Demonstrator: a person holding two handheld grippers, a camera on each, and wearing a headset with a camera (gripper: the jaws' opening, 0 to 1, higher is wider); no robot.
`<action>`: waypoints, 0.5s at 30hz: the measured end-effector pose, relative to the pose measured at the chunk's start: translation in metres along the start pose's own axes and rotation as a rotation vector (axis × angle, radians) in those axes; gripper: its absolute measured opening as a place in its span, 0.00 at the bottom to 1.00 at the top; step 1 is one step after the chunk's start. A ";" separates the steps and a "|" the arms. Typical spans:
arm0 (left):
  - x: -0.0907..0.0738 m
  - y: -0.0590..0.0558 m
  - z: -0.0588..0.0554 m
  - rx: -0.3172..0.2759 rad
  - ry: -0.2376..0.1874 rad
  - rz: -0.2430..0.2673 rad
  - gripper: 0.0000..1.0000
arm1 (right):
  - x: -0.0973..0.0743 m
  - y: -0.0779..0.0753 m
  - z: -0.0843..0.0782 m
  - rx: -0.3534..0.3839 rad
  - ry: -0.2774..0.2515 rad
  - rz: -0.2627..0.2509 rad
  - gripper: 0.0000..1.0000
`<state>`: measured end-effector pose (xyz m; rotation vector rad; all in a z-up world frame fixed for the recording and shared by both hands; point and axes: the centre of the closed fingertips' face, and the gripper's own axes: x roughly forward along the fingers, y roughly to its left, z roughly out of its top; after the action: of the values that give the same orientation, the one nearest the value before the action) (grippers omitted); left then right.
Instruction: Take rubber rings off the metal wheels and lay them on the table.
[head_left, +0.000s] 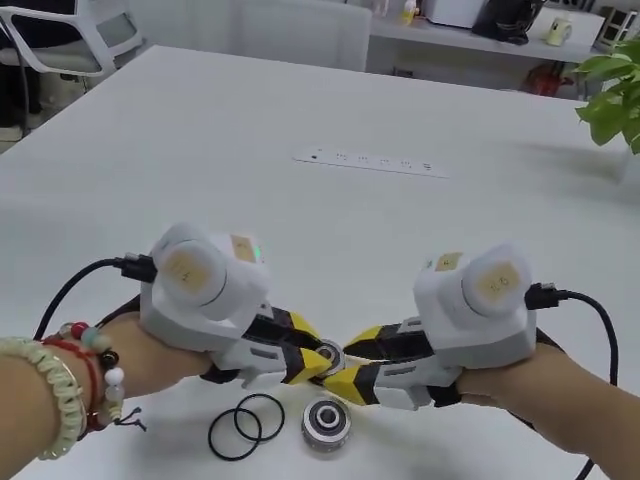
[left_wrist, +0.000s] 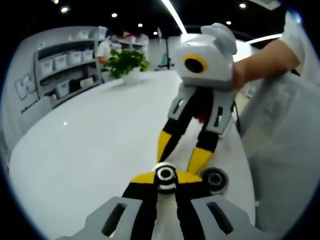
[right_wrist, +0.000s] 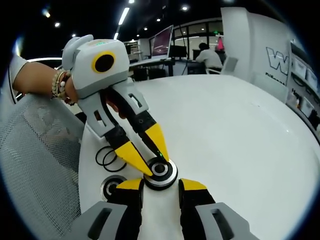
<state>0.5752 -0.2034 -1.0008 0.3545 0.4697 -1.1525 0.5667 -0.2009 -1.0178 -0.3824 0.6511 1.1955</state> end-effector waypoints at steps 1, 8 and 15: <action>0.000 0.000 0.000 0.000 0.000 0.000 0.14 | 0.001 -0.001 -0.003 -0.015 0.009 -0.012 0.26; 0.000 0.000 0.001 0.002 0.000 0.002 0.14 | -0.001 -0.001 0.001 -0.046 -0.005 0.002 0.20; 0.000 0.000 0.001 0.000 0.000 0.002 0.14 | -0.006 0.000 -0.002 -0.022 0.012 0.017 0.17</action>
<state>0.5751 -0.2041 -1.0001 0.3552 0.4691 -1.1505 0.5649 -0.2063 -1.0156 -0.4031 0.6530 1.2181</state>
